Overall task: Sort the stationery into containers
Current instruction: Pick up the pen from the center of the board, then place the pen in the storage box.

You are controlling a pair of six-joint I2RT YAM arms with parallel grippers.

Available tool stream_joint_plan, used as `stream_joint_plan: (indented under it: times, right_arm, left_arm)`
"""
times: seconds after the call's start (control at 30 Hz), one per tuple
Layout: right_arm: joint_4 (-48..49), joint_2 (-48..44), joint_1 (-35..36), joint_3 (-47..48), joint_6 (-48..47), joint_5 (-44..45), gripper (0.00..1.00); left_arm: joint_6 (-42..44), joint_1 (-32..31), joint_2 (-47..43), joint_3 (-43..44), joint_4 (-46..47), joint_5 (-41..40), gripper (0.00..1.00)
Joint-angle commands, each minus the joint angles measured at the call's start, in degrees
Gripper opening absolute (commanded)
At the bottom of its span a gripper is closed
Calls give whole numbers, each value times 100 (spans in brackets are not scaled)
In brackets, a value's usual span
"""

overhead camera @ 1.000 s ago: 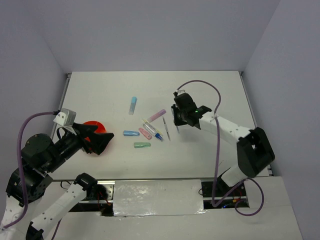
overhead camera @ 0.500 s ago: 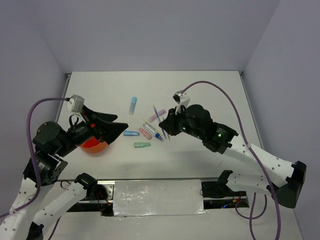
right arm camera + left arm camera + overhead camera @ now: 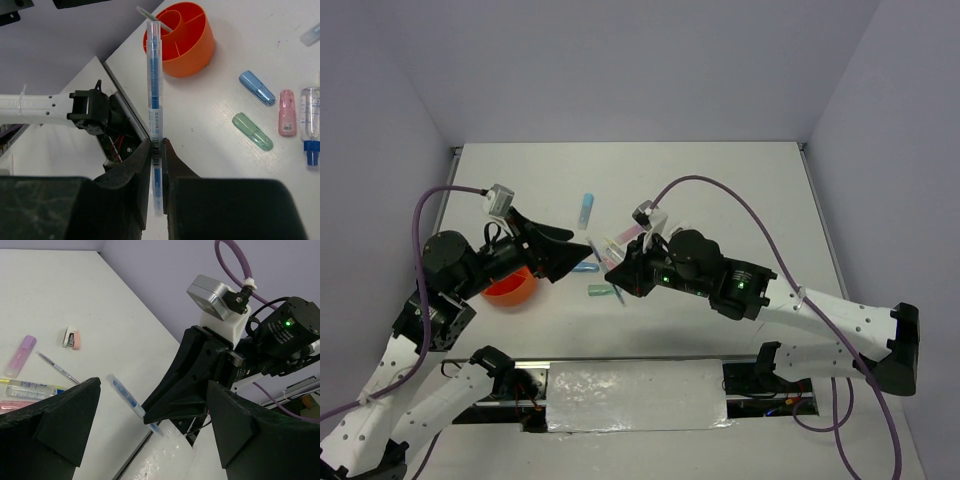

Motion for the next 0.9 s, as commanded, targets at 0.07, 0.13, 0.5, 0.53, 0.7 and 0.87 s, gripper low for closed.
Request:
stream_joint_plan:
  times: [0.07,0.13,0.5,0.53,0.7,0.87]
  right_arm:
    - [475,-29,243,418,-48,214,3]
    - [519,6,314,462,-127,223,3]
    - [782,357,437,726,-417,145,4]
    - [861,410,428,743,-435,92,4]
    - [923,533,437,849,-602,-31,5]
    - [976,411,437,630,-620,73,39]
  left_arm:
    - [141,-5,40,21,210,-29,99]
    - [123,-5,49,-67,297,-29,99]
    - [-122,-5,295,-234,772,524,74]
    - [-140,-5,286,-252,886,577,68]
    - [-71,-5,391,-182,791,701,22]
    - [105,-5,418,20,370,526,0]
